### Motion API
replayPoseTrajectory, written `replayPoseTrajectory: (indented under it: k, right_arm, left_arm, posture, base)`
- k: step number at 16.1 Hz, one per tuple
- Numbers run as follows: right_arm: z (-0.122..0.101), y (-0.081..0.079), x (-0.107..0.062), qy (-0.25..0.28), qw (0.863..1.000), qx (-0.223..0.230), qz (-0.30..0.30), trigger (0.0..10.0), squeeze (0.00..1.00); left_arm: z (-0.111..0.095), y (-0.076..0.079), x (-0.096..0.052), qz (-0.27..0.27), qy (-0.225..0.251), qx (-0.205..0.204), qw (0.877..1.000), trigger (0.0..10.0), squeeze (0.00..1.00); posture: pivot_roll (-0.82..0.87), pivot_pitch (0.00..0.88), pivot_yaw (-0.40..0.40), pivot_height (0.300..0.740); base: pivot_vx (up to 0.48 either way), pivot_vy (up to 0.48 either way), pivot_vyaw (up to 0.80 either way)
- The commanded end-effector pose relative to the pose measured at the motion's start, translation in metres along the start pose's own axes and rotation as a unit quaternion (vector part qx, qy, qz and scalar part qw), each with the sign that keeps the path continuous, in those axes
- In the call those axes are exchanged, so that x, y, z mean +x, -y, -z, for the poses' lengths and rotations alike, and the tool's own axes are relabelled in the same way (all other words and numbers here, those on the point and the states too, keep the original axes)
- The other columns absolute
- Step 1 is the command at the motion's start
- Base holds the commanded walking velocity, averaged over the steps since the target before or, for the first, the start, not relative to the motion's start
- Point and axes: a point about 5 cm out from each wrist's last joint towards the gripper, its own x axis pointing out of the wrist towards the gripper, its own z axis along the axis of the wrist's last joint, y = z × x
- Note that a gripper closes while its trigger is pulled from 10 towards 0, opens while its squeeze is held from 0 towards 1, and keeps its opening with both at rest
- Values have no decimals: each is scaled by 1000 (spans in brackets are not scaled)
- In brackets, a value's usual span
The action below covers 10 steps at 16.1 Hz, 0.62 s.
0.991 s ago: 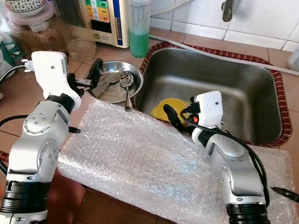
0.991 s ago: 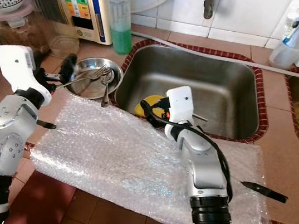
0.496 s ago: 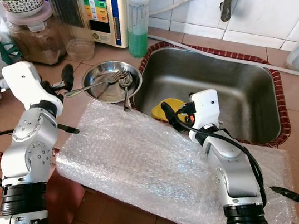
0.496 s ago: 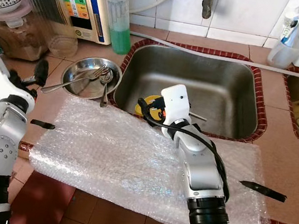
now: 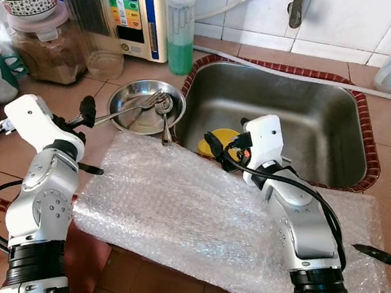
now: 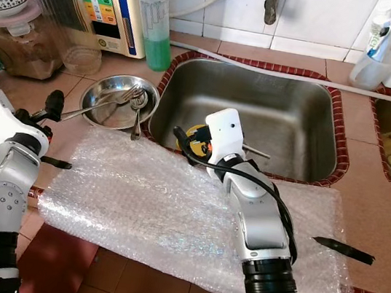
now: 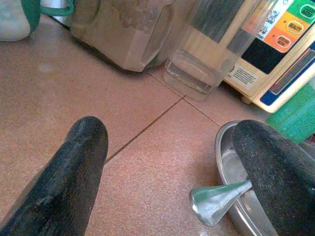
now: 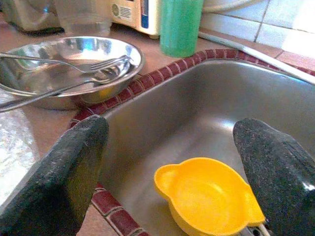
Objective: Kitchen organization
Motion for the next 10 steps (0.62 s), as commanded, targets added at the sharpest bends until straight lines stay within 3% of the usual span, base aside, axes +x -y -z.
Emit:
replayPoseTrajectory:
  k: [1, 6, 10]
  right_arm:
    - [-9, -13, 3, 25, 999, 2, -25, 10000, 0]
    - [-11, -26, 0, 33, 996, 18, -75, 10000, 0]
    - [-14, -32, -4, 42, 993, 15, -105, 10000, 0]
  left_arm:
    - [2, -4, 0, -11, -8, -8, 1000, 10000, 0]
    - [12, -2, -2, -20, -37, -54, 998, 10000, 0]
    - [18, 3, -3, -11, -51, -66, 996, 10000, 0]
  posture:
    - [-168, 134, 112, 740]
    - [-173, 138, 113, 740]
    - [-172, 141, 113, 740]
  base:
    - [0, 0, 0]
    - [0, 0, 0]
    - [0, 0, 0]
